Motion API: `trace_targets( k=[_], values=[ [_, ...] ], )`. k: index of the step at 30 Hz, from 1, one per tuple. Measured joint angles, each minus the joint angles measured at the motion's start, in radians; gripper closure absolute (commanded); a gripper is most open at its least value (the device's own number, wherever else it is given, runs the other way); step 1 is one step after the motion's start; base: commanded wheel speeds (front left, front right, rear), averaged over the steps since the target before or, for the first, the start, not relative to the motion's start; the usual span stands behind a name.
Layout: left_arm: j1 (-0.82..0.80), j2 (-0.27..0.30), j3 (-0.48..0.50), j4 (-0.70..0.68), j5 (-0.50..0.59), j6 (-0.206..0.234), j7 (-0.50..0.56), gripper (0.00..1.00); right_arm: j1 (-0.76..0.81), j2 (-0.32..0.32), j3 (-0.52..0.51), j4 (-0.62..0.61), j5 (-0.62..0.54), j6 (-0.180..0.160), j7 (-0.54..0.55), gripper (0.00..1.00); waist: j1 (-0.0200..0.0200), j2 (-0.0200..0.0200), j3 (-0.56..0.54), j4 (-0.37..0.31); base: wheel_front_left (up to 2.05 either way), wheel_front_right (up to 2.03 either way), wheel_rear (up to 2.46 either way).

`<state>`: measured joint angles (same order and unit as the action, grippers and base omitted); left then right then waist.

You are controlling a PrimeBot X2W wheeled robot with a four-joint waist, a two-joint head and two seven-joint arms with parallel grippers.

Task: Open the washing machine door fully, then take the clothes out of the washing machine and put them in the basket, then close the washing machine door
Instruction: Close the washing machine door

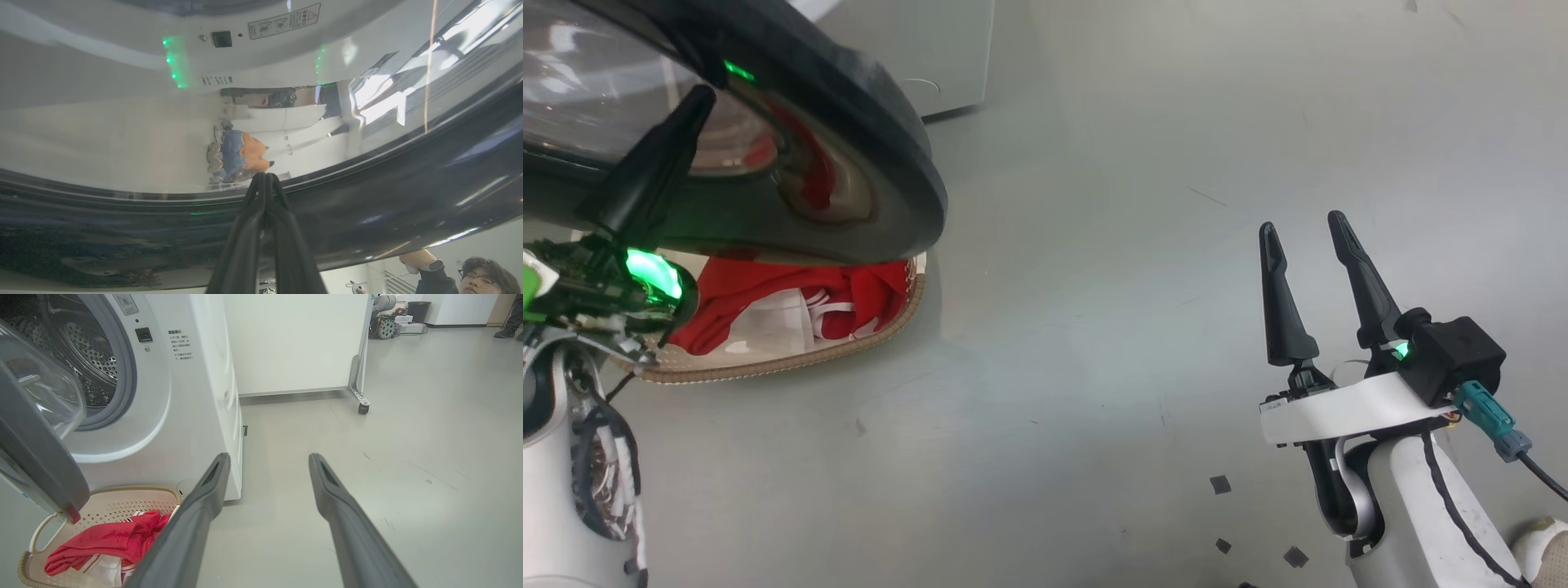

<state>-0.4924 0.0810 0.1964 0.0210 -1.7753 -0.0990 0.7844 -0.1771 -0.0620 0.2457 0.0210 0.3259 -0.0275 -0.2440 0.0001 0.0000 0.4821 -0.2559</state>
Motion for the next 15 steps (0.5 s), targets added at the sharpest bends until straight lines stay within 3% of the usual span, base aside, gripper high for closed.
trace_targets(
  k=[15],
  values=[
    [-0.219, 0.009, 0.016, 0.122, 0.071, 0.006, -0.105, 1.0, -0.042, 0.007, 0.003, 0.02, 0.016, 0.008, -0.004, 0.0, 0.0, 0.0, 0.08, -0.063, 0.0, 0.0, 0.0]
  ],
)
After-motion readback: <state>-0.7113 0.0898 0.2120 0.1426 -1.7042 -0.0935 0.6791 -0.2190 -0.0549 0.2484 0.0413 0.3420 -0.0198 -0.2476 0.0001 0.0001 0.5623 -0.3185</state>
